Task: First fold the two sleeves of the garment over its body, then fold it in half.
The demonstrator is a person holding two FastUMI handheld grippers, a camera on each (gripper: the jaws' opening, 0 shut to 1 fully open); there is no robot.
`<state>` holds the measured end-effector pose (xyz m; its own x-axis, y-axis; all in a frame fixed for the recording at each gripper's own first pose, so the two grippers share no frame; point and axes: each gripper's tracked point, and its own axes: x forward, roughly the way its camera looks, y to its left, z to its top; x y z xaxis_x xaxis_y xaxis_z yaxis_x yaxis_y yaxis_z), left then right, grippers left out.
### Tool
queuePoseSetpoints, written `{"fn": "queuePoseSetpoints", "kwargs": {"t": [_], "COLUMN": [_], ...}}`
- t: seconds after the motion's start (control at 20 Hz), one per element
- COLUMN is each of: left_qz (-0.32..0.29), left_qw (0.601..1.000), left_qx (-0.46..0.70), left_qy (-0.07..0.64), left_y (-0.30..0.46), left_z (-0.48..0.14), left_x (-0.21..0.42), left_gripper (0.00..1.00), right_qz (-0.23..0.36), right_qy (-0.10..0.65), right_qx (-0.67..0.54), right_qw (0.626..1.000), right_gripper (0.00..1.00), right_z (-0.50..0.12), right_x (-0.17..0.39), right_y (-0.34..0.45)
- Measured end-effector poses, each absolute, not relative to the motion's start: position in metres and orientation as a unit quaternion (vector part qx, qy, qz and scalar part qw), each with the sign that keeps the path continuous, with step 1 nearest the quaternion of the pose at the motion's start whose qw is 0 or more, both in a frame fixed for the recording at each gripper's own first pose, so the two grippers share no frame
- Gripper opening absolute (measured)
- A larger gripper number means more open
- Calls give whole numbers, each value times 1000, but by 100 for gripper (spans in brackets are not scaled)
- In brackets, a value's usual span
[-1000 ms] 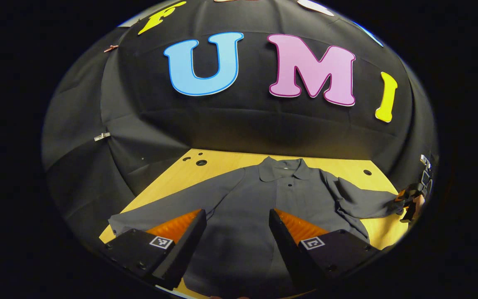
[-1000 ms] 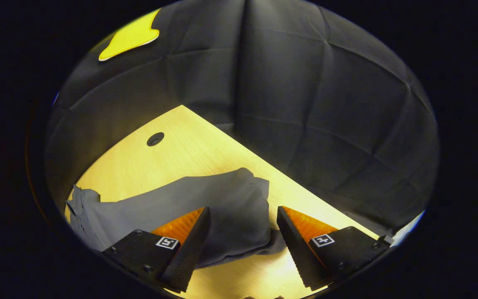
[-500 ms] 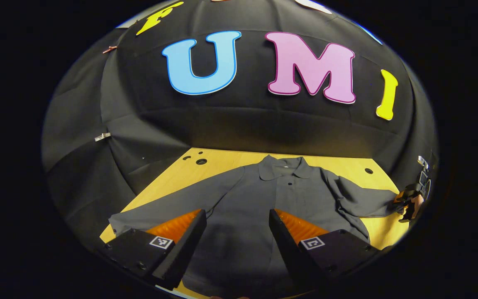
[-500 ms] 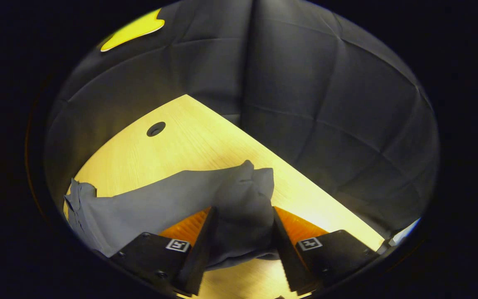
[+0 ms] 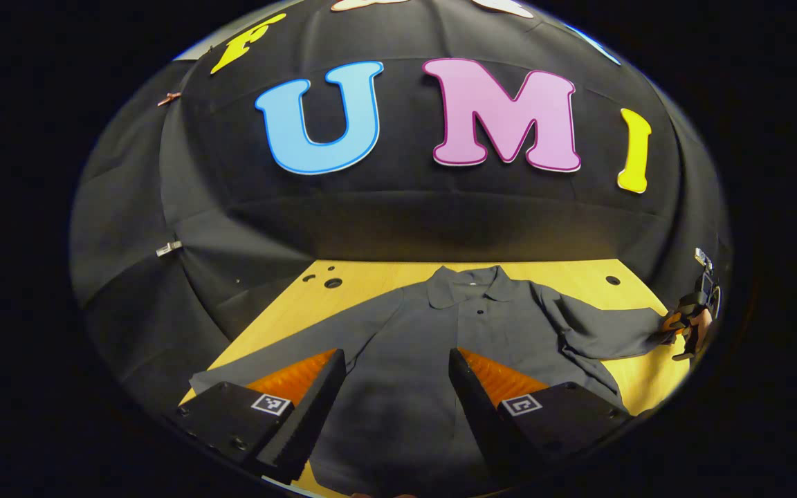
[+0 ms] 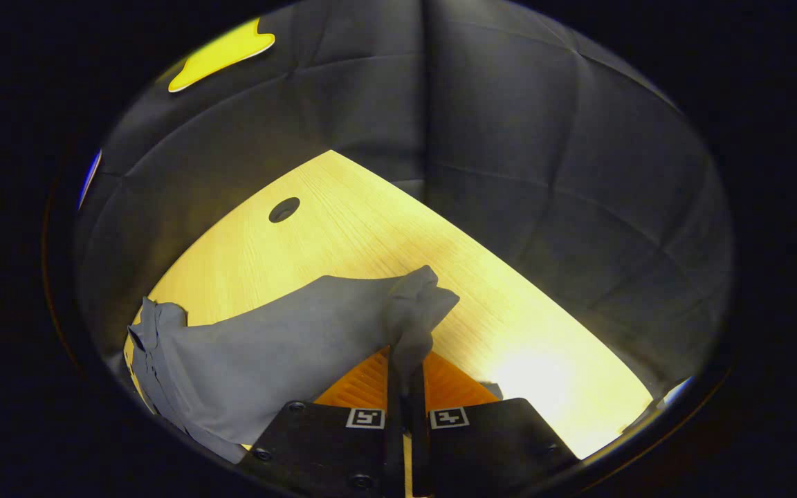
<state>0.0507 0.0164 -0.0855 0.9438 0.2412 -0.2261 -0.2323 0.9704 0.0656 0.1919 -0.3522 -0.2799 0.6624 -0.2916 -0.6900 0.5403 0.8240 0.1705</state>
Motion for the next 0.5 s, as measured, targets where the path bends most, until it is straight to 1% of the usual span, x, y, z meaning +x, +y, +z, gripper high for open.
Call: {"fn": "queuePoseSetpoints", "kwargs": {"t": [0.25,0.3,0.5], "left_qz": [79,75,47], "left_qw": [991,991,994], "left_qx": [24,38,47], "left_qy": [110,100,81], "left_y": [-9,-11,-22], "left_z": [-79,-72,-63], "left_x": [53,51,44], "left_gripper": [95,98,98], "right_qz": [-216,-211,-187], "right_qy": [297,288,261], "right_qx": [136,133,115], "right_qw": [920,925,940], "right_gripper": [9,9,8], "right_z": [-221,-207,-165], "right_x": [199,201,208], "right_y": [-346,-342,-313]}}
